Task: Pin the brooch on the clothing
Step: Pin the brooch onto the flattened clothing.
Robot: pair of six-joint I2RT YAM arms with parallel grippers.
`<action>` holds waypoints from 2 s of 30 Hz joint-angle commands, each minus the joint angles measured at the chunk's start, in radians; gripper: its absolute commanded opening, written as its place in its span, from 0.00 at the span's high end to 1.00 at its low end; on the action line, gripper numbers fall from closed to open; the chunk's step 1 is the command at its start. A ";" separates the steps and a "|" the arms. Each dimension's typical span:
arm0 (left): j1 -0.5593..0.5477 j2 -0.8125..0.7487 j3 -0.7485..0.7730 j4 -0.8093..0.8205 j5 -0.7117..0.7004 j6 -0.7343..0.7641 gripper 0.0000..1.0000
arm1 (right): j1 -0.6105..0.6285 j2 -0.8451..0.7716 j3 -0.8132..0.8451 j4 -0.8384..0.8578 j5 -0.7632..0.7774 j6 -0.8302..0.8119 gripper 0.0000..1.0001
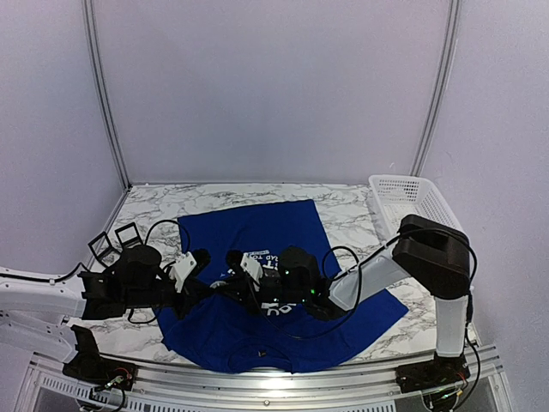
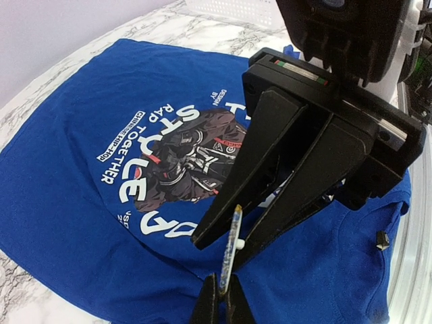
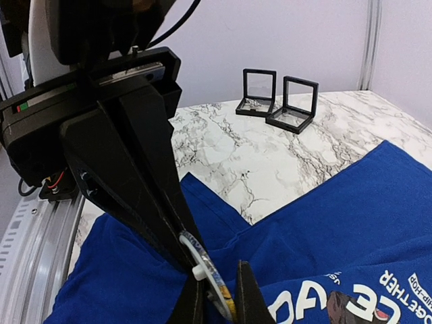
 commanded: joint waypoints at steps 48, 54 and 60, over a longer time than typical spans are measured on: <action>-0.015 -0.007 0.023 0.031 0.022 -0.088 1.00 | 0.012 -0.043 -0.012 -0.001 0.309 0.209 0.81; -0.015 -0.006 0.018 0.031 0.019 -0.098 1.00 | 0.013 -0.066 -0.022 -0.018 0.375 0.221 0.81; -0.015 -0.008 0.015 0.031 0.006 -0.092 1.00 | 0.012 -0.064 -0.038 0.033 0.283 0.196 0.78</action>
